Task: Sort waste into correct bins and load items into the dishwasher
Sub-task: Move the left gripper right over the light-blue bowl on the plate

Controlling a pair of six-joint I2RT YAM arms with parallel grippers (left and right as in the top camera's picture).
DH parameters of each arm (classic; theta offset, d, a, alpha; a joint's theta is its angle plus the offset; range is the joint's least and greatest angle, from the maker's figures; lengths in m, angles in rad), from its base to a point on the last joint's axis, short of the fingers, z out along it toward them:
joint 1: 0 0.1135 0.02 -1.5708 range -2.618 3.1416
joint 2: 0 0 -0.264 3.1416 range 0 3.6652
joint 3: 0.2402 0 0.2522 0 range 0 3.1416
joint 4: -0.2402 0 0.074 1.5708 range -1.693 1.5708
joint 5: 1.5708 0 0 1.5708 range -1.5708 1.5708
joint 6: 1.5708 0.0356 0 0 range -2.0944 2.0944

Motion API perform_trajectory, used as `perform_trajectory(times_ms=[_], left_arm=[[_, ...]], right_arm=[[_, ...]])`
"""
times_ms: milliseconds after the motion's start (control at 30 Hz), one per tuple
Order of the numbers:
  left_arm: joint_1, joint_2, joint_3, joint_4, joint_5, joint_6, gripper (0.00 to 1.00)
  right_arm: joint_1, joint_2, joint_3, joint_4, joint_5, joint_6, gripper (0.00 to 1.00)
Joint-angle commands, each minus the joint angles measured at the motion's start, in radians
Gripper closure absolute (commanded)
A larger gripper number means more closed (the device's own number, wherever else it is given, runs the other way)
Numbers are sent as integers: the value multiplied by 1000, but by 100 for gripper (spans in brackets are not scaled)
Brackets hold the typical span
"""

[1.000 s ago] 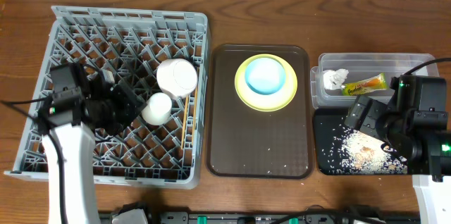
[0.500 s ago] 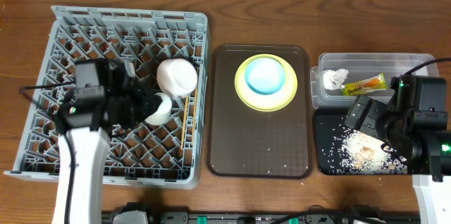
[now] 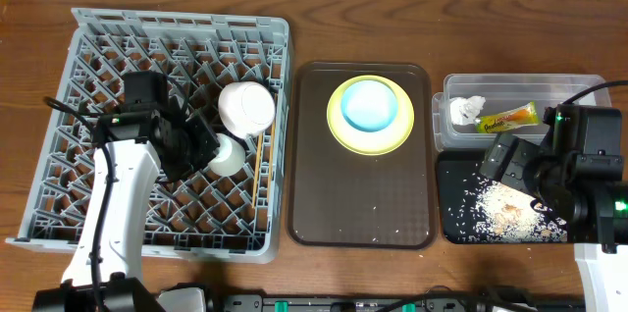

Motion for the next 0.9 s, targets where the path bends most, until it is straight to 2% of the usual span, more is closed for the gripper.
perform_trajectory(times_ms=[0,67,167,267,333,467,667,867], left_arm=[[-8,-68,65,-30,-36,14,92],[-37,-121,125,-70,-39,14,88],[-112,-153,242,-142,-73,14,74],[-218,-135,373,-193,-114,13,70],[-278,-116,417,-190,-113,8,70],[-409,-59,424,-148,-132,5,92],[-579,138,422,-123,-176,-40,92],[-684,385,422,6,-176,-40,92]], right_arm=[[-8,0,4,-1,6,-12,1],[-8,0,4,-1,6,-11,1],[-8,0,4,-1,6,-12,1],[-8,0,4,-1,6,-11,1],[-8,0,4,-2,6,-12,1],[-8,0,4,-1,6,-11,1],[-8,0,4,-1,6,-12,1],[-8,0,4,-1,6,-11,1]])
